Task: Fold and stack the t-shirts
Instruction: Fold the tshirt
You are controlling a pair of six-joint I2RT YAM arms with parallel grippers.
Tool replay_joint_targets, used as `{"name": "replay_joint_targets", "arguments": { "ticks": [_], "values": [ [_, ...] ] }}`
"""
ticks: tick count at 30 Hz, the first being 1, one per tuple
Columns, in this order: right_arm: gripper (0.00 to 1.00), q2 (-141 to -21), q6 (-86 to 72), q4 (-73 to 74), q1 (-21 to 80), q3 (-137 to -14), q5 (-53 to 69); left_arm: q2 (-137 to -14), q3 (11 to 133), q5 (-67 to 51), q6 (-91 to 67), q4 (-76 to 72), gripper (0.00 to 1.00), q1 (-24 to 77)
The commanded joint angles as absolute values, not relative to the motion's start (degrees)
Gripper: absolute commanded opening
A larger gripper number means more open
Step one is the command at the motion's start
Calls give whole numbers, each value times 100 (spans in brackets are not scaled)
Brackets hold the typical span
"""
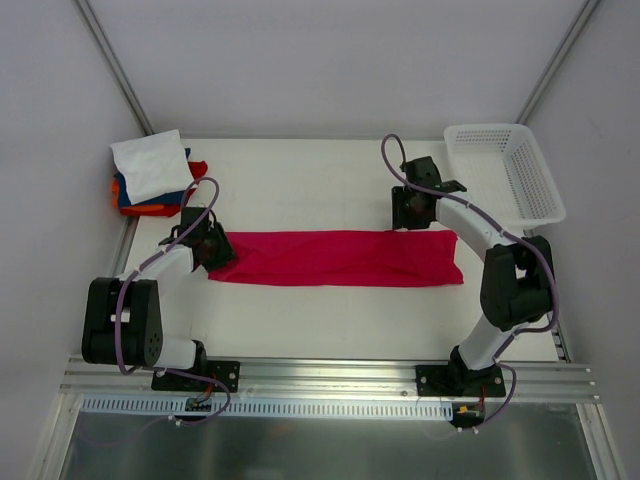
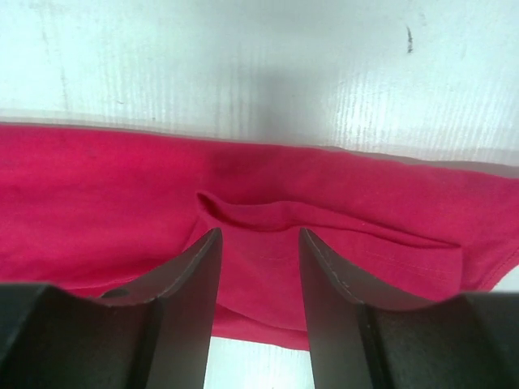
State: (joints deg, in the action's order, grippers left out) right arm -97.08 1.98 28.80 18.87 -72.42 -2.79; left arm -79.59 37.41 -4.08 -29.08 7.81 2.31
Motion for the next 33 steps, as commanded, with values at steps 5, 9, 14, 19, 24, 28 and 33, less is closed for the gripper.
{"name": "replay_joint_targets", "arguments": {
  "ticks": [5,9,14,19,24,28,33],
  "values": [
    [45,-9729,299,2742,1687,-7032,-290,-7963,3762,-422,-2769,703,41,272],
    [43,-9738,229,2637,1670,-6847,-150,-7980,3797,-413,-2760,694,41,272],
    [42,-9721,141,2522,1679,-6654,-62,-7980,3797,-413,-2742,703,41,272],
    [35,-9677,97,2443,1714,-6460,-62,-8024,3788,-422,-2751,694,41,272],
    [14,-9624,62,2382,1749,-6346,184,-8024,3797,-422,-2742,712,41,272],
    [0,-9449,27,2426,1775,-6232,167,-8068,3841,-413,-2716,703,41,272],
    [0,-8975,18,2557,1819,-6003,44,-8165,3920,-457,-2690,703,41,272]
  ]
}}
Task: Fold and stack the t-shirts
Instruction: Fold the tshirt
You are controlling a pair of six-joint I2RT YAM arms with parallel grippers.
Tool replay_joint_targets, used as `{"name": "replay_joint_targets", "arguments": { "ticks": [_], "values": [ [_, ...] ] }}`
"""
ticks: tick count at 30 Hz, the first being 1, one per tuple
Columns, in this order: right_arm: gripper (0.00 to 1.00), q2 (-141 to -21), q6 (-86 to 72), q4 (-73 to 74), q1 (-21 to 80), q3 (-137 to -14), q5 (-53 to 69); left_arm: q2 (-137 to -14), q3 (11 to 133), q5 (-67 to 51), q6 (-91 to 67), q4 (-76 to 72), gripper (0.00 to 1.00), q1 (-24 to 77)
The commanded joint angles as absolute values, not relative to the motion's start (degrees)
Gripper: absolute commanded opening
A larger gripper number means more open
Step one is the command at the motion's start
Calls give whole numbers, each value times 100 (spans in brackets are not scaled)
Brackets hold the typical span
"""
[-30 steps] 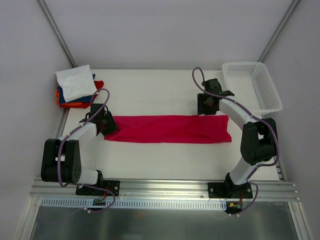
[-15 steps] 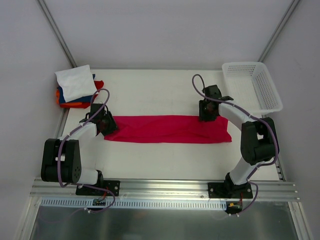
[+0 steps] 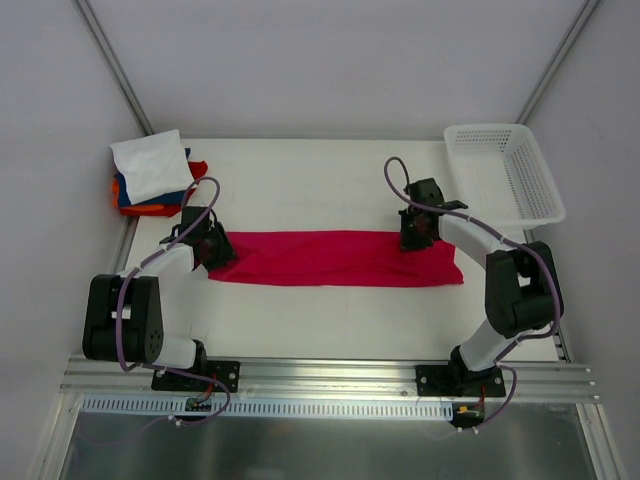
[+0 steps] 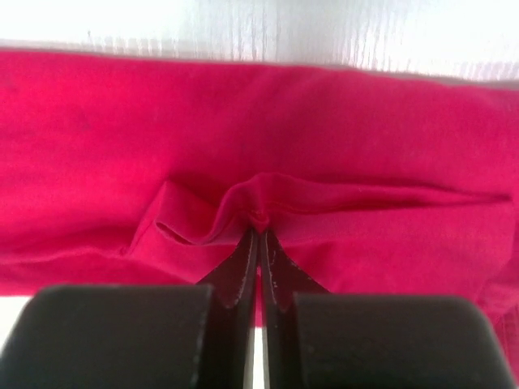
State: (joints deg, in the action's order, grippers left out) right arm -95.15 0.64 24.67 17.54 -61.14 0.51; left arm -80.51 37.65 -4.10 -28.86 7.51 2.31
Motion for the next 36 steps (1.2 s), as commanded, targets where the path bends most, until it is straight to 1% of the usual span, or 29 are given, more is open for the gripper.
{"name": "replay_joint_targets", "arguments": {
  "ticks": [1,8,18,23,31,32,33,34,35,36],
  "values": [
    [0,-8791,18,2592,1819,-5951,35,-8200,3946,-457,-2698,703,41,272],
    [0,-7947,-176,2987,1916,-5625,-290,-8288,4008,-466,-2663,703,41,272],
    [0,-7261,-351,3401,2100,-5195,-316,-8376,4078,-501,-2637,712,40,272],
    [0,-7110,-492,3472,2285,-4923,-308,-8393,4104,-518,-2637,694,40,272],
    [1,-7259,-633,3314,2399,-4685,-351,-8394,4122,-545,-2619,703,40,264],
    [4,-7347,-633,3287,2399,-4667,-378,-8394,4122,-545,-2619,703,40,272],
    [20,-7409,-624,3270,2408,-4667,-395,-8402,4131,-554,-2610,703,40,272],
    [31,-7453,-624,3226,2391,-4676,-430,-8402,4140,-554,-2610,712,40,272],
    [58,-7523,-615,3199,2399,-4711,-431,-8402,4140,-536,-2610,721,40,272],
    [59,-7567,-607,3182,2399,-4737,-448,-8402,4140,-536,-2602,712,41,272]
  ]
}}
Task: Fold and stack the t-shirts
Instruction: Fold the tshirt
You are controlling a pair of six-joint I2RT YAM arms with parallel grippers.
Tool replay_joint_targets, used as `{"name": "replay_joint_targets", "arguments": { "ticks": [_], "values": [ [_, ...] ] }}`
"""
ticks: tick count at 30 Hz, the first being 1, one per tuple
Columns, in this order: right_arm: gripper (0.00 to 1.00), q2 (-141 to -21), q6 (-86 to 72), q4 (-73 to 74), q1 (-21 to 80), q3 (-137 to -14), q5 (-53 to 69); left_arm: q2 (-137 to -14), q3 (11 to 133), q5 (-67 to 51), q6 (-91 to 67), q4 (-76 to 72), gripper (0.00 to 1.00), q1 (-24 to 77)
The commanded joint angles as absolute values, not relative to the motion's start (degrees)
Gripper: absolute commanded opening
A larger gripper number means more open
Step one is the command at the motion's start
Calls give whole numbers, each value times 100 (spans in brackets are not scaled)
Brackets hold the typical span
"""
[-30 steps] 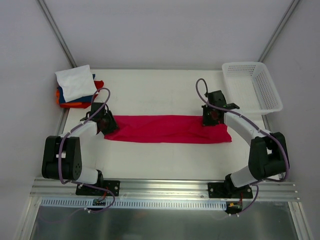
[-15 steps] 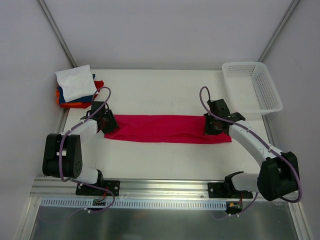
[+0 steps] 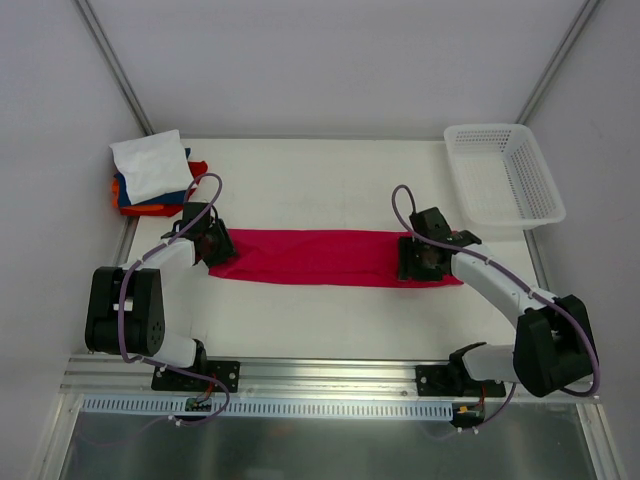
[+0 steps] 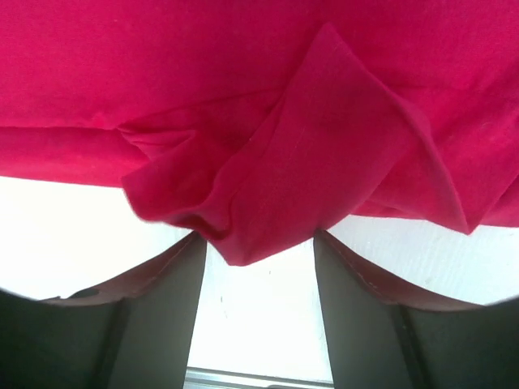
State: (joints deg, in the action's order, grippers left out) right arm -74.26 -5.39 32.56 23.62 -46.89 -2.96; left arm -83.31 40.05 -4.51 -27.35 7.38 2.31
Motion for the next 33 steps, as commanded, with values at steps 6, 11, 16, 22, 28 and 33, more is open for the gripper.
{"name": "replay_joint_targets", "arguments": {
  "ticks": [6,11,16,22,28,33],
  "values": [
    [62,-7725,-405,3260,2399,-5394,-703,-8420,4183,-545,-2602,738,41,272],
    [61,-7875,-264,3375,2399,-5976,-695,-8402,4210,-554,-2593,747,41,272],
    [61,-8077,-176,3375,2443,-6424,-545,-8297,4368,-606,-2549,914,41,272],
    [62,-8638,-167,3068,2487,-6355,-185,-7840,4561,-501,-2558,1274,48,272],
    [61,-8877,-211,2786,2558,-6231,184,-7796,4605,130,-2487,1441,41,272],
    [60,-8895,-158,2760,2575,-6293,211,-8208,4737,378,-2487,1433,22,272]
  ]
}}
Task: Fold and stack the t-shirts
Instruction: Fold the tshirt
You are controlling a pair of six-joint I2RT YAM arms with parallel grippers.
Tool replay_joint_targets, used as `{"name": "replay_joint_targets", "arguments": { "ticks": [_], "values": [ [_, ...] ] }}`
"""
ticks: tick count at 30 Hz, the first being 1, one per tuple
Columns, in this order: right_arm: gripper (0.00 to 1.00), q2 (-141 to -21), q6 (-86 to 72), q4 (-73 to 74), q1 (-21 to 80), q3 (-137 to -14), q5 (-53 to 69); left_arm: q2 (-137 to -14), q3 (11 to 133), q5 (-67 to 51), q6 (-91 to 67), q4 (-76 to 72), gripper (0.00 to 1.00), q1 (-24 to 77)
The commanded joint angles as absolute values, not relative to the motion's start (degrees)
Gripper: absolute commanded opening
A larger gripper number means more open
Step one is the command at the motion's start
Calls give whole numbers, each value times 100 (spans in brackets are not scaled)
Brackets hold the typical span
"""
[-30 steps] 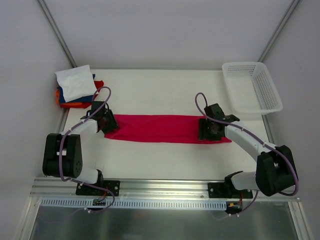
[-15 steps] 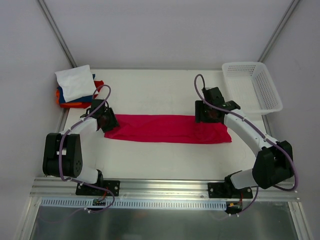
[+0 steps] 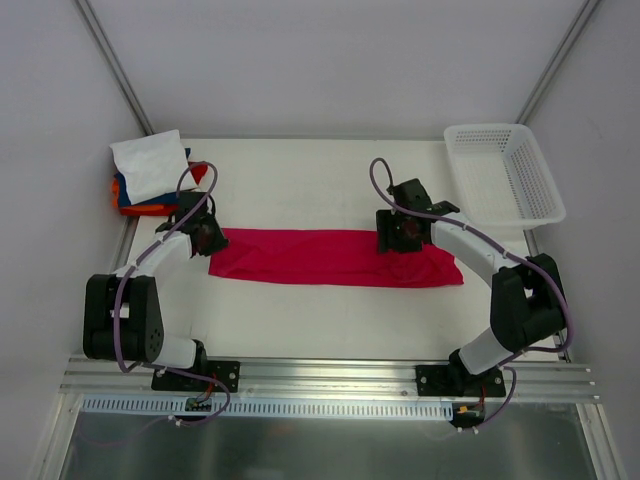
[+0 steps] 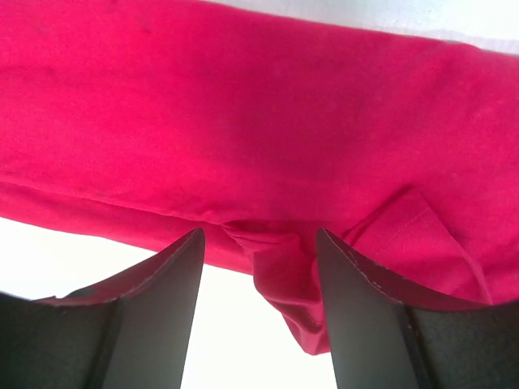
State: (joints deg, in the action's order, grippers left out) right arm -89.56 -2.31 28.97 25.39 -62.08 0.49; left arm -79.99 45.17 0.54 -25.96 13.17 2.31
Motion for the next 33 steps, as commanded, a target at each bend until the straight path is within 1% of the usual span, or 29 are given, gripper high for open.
{"name": "replay_joint_targets", "arguments": {
  "ticks": [1,3,11,21,28,33],
  "values": [
    [60,-8903,-167,2760,2575,-6302,211,-8270,4763,421,-2487,1441,17,272],
    [61,-8886,-158,2768,2575,-6293,237,-8437,4816,474,-2487,1433,16,272],
    [60,-8868,-158,2716,2575,-6258,352,-8736,4913,835,-2364,1424,19,272],
    [58,-8833,-185,2681,2575,-6196,404,-8974,5054,800,-2285,1354,20,272],
    [57,-8816,-193,2672,2584,-6188,439,-9070,5133,739,-2241,1354,18,272],
    [57,-8824,-202,2663,2584,-6179,457,-9105,5168,721,-2224,1354,16,272]
  ]
}}
